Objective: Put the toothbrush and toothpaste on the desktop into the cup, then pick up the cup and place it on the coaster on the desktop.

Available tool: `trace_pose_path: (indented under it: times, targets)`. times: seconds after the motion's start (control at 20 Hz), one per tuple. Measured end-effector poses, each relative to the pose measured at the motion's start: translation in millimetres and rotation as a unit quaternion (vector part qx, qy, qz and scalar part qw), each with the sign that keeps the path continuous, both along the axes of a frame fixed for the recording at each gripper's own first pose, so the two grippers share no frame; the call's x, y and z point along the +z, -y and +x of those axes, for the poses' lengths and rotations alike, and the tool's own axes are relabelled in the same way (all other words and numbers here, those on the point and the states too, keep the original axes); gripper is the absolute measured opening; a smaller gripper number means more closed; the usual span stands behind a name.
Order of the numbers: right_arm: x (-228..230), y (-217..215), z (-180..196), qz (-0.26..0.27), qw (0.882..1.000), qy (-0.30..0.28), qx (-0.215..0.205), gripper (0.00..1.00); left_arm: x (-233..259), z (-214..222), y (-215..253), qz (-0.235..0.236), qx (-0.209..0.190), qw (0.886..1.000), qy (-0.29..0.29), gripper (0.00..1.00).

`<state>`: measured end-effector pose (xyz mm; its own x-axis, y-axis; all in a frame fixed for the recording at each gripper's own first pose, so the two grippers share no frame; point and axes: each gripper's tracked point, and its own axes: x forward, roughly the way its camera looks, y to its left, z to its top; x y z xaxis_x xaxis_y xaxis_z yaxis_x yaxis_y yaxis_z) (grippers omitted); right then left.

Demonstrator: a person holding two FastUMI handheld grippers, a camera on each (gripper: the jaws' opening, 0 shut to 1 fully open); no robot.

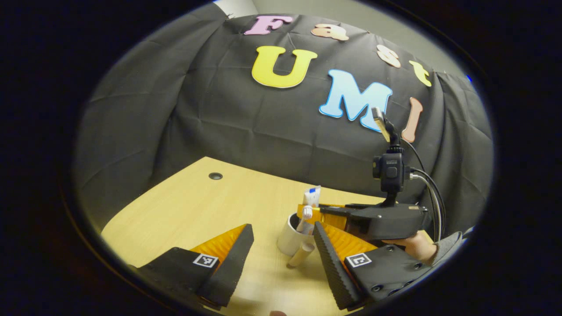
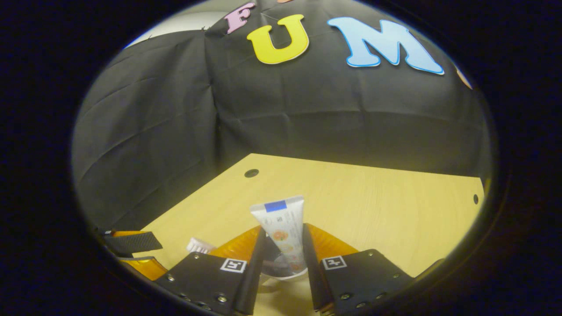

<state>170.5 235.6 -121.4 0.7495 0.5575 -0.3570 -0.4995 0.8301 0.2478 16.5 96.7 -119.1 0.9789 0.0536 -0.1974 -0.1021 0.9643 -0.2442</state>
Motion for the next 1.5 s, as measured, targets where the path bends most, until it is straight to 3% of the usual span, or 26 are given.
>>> trace_pose_path:
  times: [0.05,0.1,0.2,0.25,0.3,0.35,0.9,1.15,1.5]
  targets:
    - [-2.2,-0.3,-3.1,0.008,1.0,-0.007,0.0,0.52,0.1,-1.2,1.2,0.001,0.0,1.0,0.002,0.9]
    - [-1.6,1.5,-4.9,0.014,1.0,-0.011,-0.005,0.69,0.4,-0.9,3.2,0.001,-0.001,1.0,0.003,0.9]
    - [-0.4,4.2,-9.2,0.02,1.0,-0.017,-0.009,0.89,-0.8,-3.3,5.5,0.003,-0.002,1.0,0.002,0.9]
    - [-0.8,6.0,-11.1,0.023,0.999,-0.019,-0.011,0.91,0.0,-3.5,6.7,0.004,-0.002,1.0,0.003,0.9]
    - [0.0,6.4,-13.2,0.028,0.999,-0.022,-0.01,0.83,0.2,-3.9,8.2,0.005,-0.002,1.0,0.005,0.9]
    - [3.4,6.8,-15.1,0.035,0.999,-0.023,-0.008,0.91,1.3,-5.2,9.3,0.006,-0.003,1.0,0.006,0.9]
    - [77.5,61.0,-36.1,0.079,0.995,0.032,-0.049,0.91,-19.3,9.2,35.7,0.005,-0.032,0.999,-0.031,0.9]
    - [97.1,110.4,-60.2,0.057,0.993,0.059,-0.085,0.91,-34.2,28.9,46.6,-0.009,-0.052,0.997,-0.06,0.9]
    - [95.2,160.3,-95.6,0.041,0.989,0.058,-0.131,0.91,-55.1,55.3,57.9,0.011,-0.072,0.992,-0.105,0.9]
